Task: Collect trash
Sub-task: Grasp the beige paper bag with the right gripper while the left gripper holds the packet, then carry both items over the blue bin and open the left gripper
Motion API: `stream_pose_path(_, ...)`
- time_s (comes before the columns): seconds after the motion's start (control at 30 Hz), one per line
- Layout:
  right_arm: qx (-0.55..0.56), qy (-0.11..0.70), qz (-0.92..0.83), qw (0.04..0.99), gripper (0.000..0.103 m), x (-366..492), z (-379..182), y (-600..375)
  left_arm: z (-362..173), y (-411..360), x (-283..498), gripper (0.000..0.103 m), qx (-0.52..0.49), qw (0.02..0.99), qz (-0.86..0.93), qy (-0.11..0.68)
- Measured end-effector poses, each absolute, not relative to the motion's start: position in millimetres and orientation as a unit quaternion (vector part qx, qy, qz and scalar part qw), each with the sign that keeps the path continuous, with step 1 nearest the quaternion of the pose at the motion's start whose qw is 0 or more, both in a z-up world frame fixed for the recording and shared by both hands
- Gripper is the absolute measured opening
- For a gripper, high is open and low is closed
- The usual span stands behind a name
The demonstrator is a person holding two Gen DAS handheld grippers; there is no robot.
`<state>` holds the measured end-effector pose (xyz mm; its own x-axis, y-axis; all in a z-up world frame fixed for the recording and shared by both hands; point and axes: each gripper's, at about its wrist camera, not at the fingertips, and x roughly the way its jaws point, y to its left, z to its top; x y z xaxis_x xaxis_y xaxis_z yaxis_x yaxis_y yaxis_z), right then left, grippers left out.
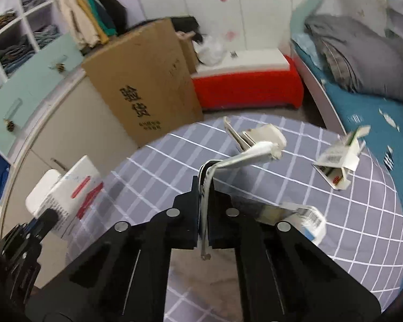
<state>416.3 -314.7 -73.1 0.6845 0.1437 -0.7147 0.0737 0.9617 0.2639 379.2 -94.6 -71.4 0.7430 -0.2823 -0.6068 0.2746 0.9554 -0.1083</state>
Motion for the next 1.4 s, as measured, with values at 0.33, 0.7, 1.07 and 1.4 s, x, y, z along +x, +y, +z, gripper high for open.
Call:
stream_pose_path(0.33, 0.090, 0.381, 0.134, 0.910, 0.005, 370, -43, -201, -54, -11, 346, 0.008, -0.039, 0.943, -0.109, 0.312)
stream_pose_path(0.7, 0.032, 0.409, 0.276, 0.869, 0.005, 329, -74, -21, -81, 142, 286, 0.008, -0.071, 0.938, 0.001, 0.340)
stream_pose_path(1.07, -0.031, 0.475, 0.308, 0.824, 0.005, 321, -158, 95, -163, 233, 278, 0.008, -0.116, 0.898, 0.052, 0.421)
stream_pose_path(1.4, -0.032, 0.524, 0.280, 0.804, 0.005, 341, -213, 108, -221, 247, 311, 0.029, -0.147, 0.861, 0.048, 0.484)
